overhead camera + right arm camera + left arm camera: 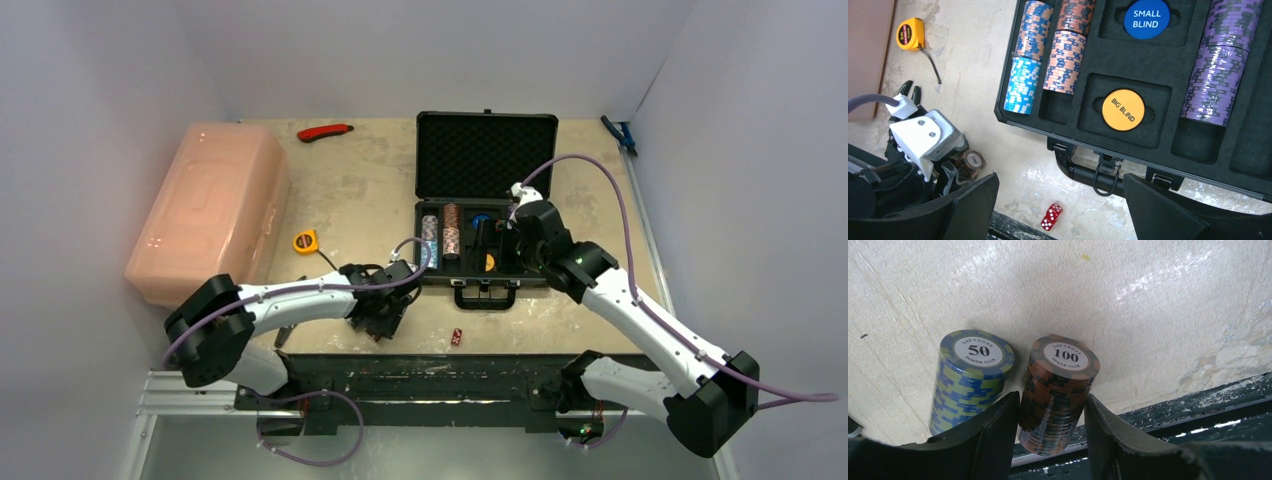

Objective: Pack up texas hold em set

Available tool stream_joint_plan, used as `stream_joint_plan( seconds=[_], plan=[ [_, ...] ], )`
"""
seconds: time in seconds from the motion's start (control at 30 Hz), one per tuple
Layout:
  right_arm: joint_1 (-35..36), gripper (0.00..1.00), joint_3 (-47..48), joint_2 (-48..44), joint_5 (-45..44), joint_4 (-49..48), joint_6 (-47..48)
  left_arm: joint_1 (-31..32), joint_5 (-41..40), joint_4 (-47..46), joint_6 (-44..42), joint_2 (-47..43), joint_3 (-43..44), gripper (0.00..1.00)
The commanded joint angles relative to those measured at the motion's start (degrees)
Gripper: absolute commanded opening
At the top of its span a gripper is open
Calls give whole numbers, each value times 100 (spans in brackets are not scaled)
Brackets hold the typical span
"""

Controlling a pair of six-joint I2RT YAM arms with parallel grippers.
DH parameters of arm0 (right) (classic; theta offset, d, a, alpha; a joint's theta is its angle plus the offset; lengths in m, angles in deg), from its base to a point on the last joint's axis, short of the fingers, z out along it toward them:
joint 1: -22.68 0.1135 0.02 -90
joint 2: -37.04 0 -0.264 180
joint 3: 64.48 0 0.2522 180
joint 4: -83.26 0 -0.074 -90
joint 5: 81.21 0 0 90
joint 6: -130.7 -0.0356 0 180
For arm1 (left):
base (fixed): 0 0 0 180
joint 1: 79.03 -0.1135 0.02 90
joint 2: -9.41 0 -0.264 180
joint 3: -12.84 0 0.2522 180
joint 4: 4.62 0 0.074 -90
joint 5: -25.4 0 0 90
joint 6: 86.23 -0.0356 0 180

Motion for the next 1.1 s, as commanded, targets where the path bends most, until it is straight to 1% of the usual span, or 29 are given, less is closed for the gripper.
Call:
stream_joint_plan(
  seconds=[0.0,0.17,0.23,0.37,0.6,1.07],
  plan=[
    [13,99,-67,-161,-75,13,98,51,84,-215,-74,144,230,46],
    [10,99,-88,-186,-70,38,99,77,97,-246,-85,304,303,43],
    [15,99,-87,-199,-70,40,99,90,112,-261,-85,334,321,40],
    [11,99,-107,-225,-76,53,99,101,138,-277,-80,361,396,28],
    [12,99,-122,-278,-88,92,99,129,184,-251,-46,315,527,1],
    [15,99,-149,-306,-201,132,99,130,97,5,30,23,665,0]
  ],
)
